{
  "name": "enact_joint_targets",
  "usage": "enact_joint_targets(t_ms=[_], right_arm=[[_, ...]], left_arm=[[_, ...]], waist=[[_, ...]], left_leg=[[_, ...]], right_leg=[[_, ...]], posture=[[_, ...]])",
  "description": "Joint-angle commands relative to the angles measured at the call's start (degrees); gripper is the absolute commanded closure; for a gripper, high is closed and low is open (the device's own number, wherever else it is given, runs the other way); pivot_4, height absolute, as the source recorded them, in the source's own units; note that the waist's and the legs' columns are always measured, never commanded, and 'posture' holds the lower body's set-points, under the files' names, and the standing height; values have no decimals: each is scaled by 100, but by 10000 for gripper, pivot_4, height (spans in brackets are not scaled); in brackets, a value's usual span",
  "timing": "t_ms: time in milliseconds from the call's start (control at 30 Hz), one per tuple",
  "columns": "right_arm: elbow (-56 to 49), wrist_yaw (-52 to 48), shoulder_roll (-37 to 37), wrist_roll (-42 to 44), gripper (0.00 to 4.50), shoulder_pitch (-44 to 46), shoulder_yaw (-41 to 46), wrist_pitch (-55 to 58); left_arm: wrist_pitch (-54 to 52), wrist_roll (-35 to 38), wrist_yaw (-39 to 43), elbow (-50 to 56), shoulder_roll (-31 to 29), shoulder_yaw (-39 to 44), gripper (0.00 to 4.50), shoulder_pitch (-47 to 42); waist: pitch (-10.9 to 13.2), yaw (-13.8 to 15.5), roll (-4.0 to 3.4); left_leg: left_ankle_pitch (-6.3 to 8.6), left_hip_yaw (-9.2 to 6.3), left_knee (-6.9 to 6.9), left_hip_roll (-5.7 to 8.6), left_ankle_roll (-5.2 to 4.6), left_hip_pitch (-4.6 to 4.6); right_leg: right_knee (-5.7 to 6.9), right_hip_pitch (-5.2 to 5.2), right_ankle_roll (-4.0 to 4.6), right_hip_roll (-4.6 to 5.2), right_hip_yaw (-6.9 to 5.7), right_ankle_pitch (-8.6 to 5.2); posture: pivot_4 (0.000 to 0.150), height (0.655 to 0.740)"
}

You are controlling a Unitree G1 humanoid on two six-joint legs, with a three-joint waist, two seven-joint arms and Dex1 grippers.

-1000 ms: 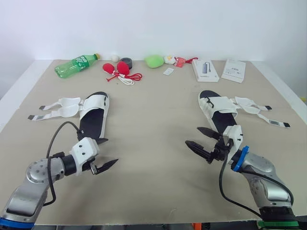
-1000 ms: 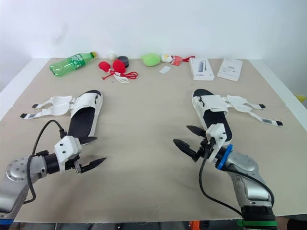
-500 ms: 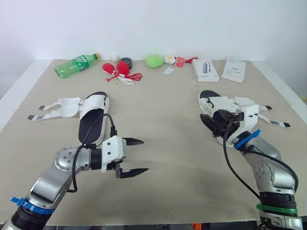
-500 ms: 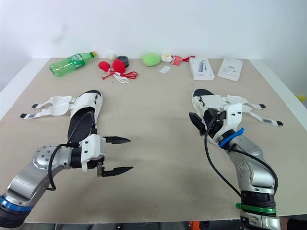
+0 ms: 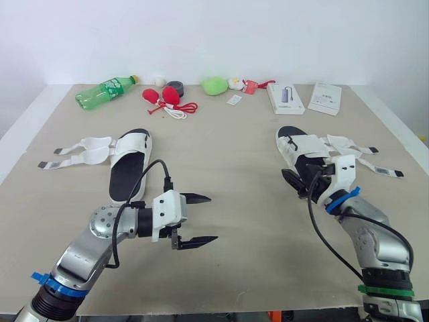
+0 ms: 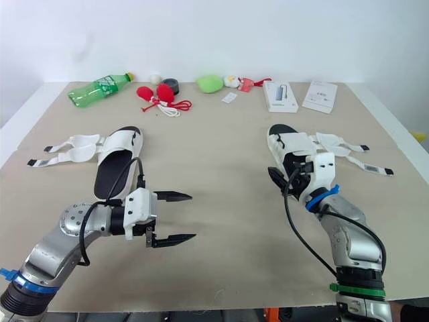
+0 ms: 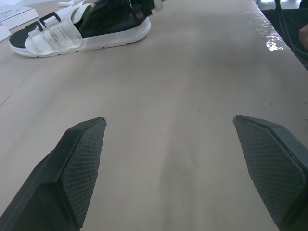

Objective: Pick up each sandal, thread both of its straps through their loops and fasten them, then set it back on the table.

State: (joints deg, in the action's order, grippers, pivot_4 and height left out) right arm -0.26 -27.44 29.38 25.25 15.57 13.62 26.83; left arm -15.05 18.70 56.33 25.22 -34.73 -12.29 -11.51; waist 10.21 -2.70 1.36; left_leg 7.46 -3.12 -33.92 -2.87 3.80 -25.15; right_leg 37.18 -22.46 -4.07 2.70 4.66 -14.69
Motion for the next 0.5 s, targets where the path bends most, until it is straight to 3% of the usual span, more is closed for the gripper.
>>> enact_joint_targets(t_ms=[33, 433, 500], right_arm=[[155, -150, 67, -129, 0, 241, -21, -237], [1224, -465, -19, -525, 0, 973, -291, -804], [1455, -487, -30, -627, 5139, 1101, -330, -959]], left_arm=[[-55, -39, -149, 290, -7, 29, 1304, -61], [-127, -9, -337, 473, -39, 84, 1304, 85], [-131, -11, -359, 497, -40, 86, 0, 95]], waist=[[0, 1, 0], [0, 0, 0], [0, -1, 0]], left_leg=[[0, 0, 0, 0, 0, 0], [0, 0, -2, 0, -1, 0], [0, 0, -2, 0, -1, 0]], right_leg=[[0, 0, -1, 0, 1, 1], [0, 1, -4, -4, 5, 4], [0, 1, -4, -4, 5, 4]], posture=[[1500, 7400], [1500, 7400], [1500, 7400]])
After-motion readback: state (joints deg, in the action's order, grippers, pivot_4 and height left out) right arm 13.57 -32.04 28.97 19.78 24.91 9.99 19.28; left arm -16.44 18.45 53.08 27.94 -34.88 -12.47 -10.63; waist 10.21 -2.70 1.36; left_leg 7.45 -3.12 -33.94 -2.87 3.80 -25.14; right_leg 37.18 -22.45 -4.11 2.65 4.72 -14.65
